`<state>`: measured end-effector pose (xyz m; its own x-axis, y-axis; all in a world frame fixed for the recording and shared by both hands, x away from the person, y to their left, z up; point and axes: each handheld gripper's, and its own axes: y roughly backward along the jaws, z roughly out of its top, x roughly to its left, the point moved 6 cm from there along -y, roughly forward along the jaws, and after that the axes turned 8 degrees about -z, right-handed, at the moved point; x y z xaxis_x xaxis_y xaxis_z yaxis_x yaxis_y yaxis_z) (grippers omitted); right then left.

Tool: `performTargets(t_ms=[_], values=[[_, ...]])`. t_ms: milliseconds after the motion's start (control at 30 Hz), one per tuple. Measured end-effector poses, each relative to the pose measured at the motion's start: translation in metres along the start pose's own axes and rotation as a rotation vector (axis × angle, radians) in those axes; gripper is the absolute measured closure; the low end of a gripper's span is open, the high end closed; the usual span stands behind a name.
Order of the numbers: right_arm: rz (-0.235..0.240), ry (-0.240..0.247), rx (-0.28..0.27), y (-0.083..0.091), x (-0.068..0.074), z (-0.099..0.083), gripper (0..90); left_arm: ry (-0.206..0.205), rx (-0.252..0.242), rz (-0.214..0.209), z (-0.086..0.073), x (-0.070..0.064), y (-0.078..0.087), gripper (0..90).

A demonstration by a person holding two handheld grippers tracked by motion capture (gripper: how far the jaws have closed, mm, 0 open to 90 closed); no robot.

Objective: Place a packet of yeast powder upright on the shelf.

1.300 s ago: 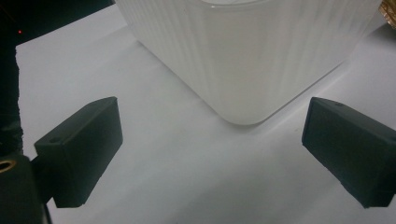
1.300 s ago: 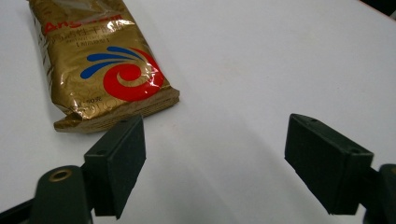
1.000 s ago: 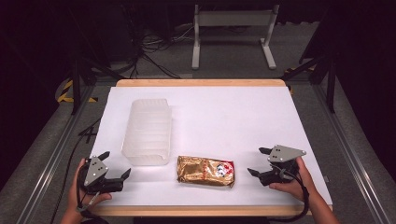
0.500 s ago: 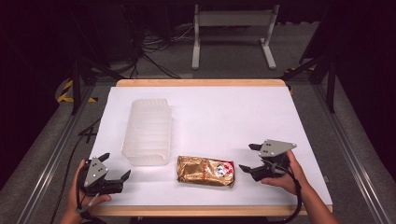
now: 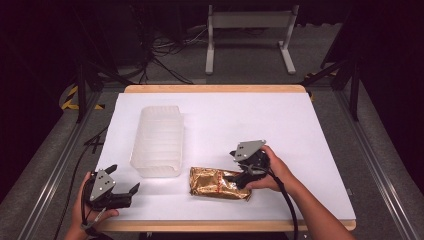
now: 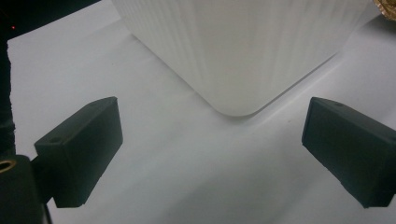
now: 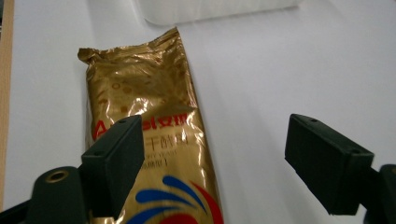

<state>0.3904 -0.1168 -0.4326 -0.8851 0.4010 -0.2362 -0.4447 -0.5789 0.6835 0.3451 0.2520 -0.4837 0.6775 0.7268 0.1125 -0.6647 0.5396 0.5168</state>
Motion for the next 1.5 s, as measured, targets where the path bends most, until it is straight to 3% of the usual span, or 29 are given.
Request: performTargets(t_ms=[300, 467, 567, 733, 1033, 1067, 1133, 1200, 1267, 1300, 1333, 1433, 1500], values=[[0.109, 0.031, 0.046, -0.035, 0.011, 0.021, 20.0, 0.000, 0.000, -0.001, 0.000, 0.000, 0.000, 6.0], [0.175, 0.048, 0.098, -0.058, 0.020, 0.034, 18.4, 0.001, 0.000, -0.003, -0.001, 0.000, 0.000, 6.0], [0.186, 0.060, 0.112, -0.066, 0.023, 0.040, 18.4, 0.000, 0.000, -0.005, -0.001, 0.000, 0.001, 6.0], [0.223, 0.082, 0.161, -0.082, 0.029, 0.044, 19.5, -0.002, -0.002, -0.006, -0.001, 0.000, 0.001, 6.0], [0.293, 0.060, 0.234, -0.096, 0.029, 0.043, 19.1, 0.000, 0.001, -0.010, -0.001, 0.000, 0.000, 6.0], [0.302, 0.071, 0.253, -0.098, 0.031, 0.043, 25.2, -0.001, 0.001, -0.011, -0.001, 0.000, 0.000, 6.0], [0.319, 0.083, 0.275, -0.100, 0.034, 0.044, 28.3, -0.002, 0.002, -0.012, -0.001, 0.000, 0.000, 6.0], [0.315, 0.099, 0.274, -0.101, 0.034, 0.046, 38.3, 0.000, 0.003, -0.012, -0.001, -0.001, 0.000, 6.0], [0.326, 0.111, 0.273, -0.100, 0.036, 0.047, 41.1, 0.001, 0.003, -0.012, -0.002, 0.000, 0.000, 6.0], [0.323, 0.117, 0.270, -0.099, 0.036, 0.047, 57.2, 0.001, 0.003, -0.013, -0.002, 0.000, 0.000, 6.0], [0.317, 0.120, 0.263, -0.098, 0.036, 0.047, 65.1, 0.001, 0.003, -0.013, -0.002, 0.000, 0.000, 6.0], [0.282, 0.129, 0.248, -0.095, 0.033, 0.047, 81.9, -0.003, 0.006, -0.014, -0.002, 0.000, 0.000, 5.9], [0.271, 0.125, 0.239, -0.094, 0.032, 0.047, 84.7, -0.003, 0.005, -0.014, -0.002, 0.000, 0.000, 6.0]])
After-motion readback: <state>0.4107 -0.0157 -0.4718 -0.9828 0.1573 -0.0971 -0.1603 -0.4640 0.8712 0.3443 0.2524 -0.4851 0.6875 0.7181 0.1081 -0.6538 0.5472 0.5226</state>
